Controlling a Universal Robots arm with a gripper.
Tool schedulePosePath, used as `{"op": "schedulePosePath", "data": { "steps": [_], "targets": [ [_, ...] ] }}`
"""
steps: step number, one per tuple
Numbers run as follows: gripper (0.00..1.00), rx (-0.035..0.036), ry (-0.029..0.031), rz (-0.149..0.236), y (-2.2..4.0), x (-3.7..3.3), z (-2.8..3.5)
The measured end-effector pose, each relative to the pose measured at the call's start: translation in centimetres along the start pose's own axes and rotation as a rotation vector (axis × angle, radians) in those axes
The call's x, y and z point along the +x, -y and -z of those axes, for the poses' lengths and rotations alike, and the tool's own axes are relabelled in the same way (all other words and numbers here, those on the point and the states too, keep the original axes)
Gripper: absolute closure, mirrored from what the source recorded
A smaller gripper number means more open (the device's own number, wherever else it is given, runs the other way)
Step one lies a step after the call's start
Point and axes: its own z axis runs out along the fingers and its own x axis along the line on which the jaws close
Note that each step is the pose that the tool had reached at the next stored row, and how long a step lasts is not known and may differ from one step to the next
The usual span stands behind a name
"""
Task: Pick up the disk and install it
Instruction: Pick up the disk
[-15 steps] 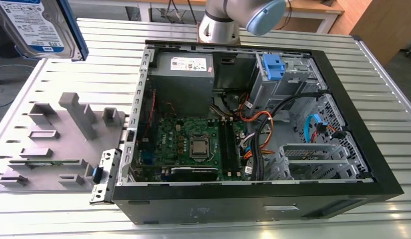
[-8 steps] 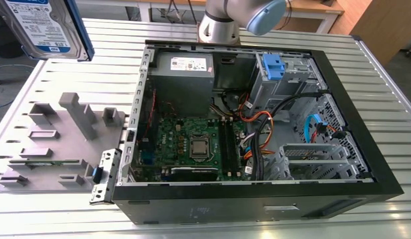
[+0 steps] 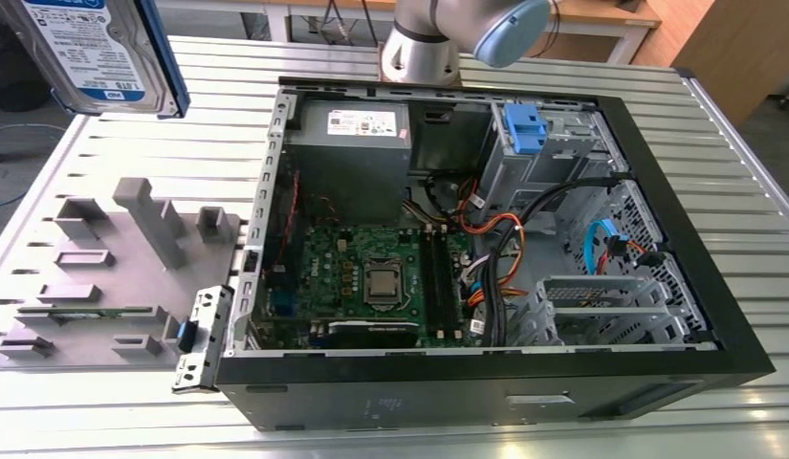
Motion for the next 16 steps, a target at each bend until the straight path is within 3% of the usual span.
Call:
{"op": "schedulePosePath", "data": {
  "steps": [8,16],
  "targets": [
    [0.65,0.0000,-0.0006,0.000,0.04,-0.01,0.00],
    [0.65,0.0000,-0.0007,0.000,0.72,-0.02,0.02]
  ]
}}
